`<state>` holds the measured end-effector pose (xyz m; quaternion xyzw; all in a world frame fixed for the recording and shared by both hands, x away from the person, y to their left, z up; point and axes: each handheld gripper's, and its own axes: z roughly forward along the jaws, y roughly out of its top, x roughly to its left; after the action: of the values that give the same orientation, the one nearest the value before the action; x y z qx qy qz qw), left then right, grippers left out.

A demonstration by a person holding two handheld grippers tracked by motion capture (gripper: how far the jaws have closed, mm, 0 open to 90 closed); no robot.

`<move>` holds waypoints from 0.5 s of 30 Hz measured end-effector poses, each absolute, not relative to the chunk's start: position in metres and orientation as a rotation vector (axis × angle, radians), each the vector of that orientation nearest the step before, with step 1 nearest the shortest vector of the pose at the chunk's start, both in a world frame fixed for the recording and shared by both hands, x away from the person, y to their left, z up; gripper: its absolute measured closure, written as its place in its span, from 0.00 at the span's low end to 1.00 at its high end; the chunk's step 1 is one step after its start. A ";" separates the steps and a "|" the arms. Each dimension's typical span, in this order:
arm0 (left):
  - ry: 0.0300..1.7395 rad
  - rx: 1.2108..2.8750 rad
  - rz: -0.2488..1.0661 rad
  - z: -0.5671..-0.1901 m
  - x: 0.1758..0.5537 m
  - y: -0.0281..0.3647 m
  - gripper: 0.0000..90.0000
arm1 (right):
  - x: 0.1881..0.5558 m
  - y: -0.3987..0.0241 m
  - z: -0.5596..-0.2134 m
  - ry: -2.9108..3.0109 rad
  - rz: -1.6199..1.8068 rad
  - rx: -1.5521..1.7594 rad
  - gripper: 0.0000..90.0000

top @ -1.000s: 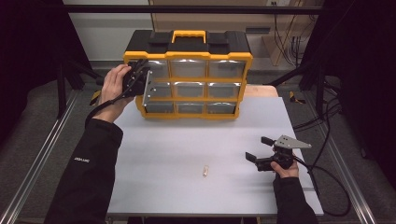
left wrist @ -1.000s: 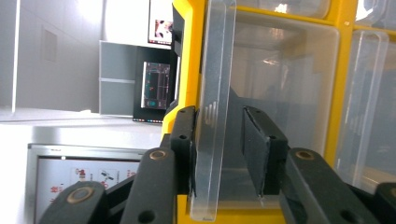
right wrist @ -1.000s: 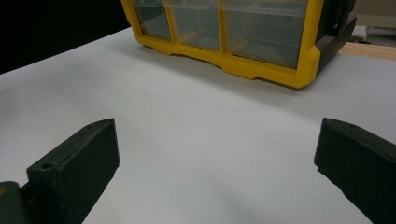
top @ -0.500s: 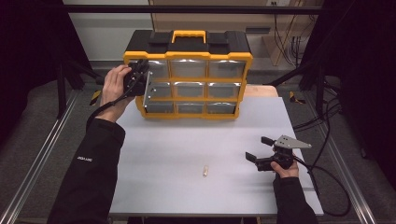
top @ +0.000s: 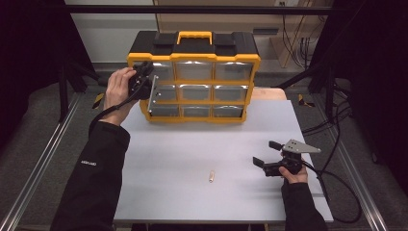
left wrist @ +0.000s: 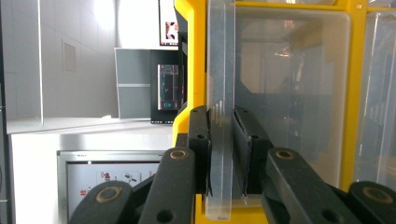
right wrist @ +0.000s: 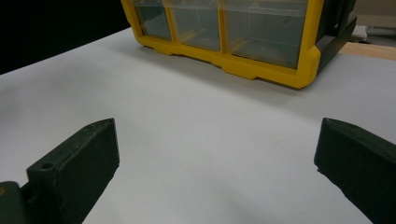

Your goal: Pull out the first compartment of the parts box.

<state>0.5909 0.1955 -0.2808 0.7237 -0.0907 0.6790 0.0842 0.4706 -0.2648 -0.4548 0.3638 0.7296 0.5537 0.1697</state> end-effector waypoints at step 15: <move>-0.286 2.162 2.021 -0.281 0.582 0.196 0.87 | 0.470 -0.265 -0.455 2.072 1.575 1.035 0.01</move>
<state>0.5823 0.1960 -0.2805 0.7245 -0.0959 0.6773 0.0839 0.4703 -0.2649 -0.4545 0.3643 0.7292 0.5540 0.1694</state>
